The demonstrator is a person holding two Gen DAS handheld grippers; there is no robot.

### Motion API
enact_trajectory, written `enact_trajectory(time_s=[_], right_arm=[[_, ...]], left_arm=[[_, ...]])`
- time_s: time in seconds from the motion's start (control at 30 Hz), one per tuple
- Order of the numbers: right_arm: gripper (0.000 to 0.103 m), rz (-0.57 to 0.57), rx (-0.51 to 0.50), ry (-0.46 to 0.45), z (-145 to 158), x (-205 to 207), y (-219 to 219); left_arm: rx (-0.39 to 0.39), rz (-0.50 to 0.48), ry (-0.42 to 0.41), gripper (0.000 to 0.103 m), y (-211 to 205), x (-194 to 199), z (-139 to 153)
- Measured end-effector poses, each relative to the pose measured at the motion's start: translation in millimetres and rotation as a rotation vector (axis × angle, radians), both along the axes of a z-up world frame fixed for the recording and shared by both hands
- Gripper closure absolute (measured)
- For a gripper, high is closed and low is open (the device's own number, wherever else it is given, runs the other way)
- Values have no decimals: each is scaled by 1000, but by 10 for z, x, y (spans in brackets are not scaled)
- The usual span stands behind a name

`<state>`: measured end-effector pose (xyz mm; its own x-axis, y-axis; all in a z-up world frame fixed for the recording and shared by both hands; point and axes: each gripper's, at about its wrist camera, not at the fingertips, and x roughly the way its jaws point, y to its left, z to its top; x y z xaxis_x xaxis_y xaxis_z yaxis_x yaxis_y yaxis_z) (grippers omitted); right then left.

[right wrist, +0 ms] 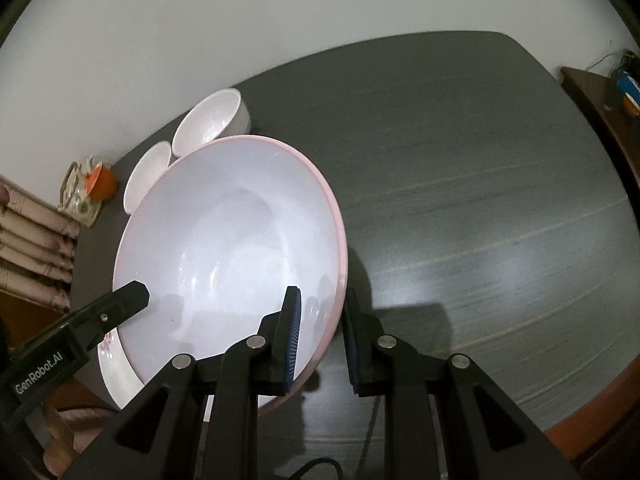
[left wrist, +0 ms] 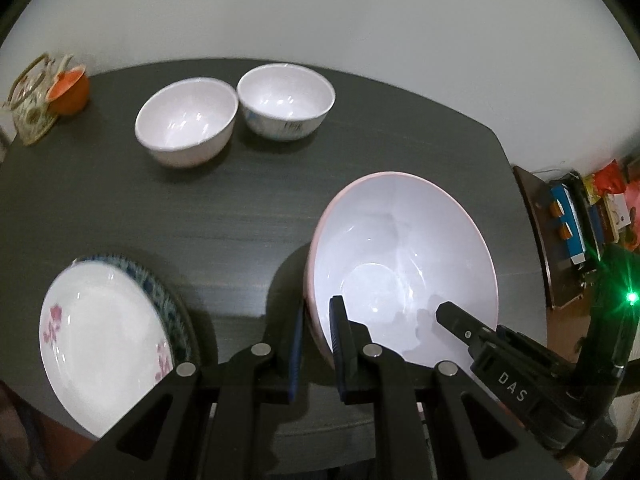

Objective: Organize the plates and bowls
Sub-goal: 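Lift and carry the pink bowl with both tools toward the plate stack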

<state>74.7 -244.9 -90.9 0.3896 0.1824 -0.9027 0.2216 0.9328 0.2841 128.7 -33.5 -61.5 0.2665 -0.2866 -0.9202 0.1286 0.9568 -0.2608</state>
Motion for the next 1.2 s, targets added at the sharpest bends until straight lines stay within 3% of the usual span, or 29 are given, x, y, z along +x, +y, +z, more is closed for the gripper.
enact_trajectory(time_s=[0.4,1.2], right_arm=[[83,16,5,48,-206,-344,244],[80,39,18,77,-337,-442,323]], left_arm=[[-5,27,34,90,187,-289,-184],[21,54,63,90,256,-418,-418]])
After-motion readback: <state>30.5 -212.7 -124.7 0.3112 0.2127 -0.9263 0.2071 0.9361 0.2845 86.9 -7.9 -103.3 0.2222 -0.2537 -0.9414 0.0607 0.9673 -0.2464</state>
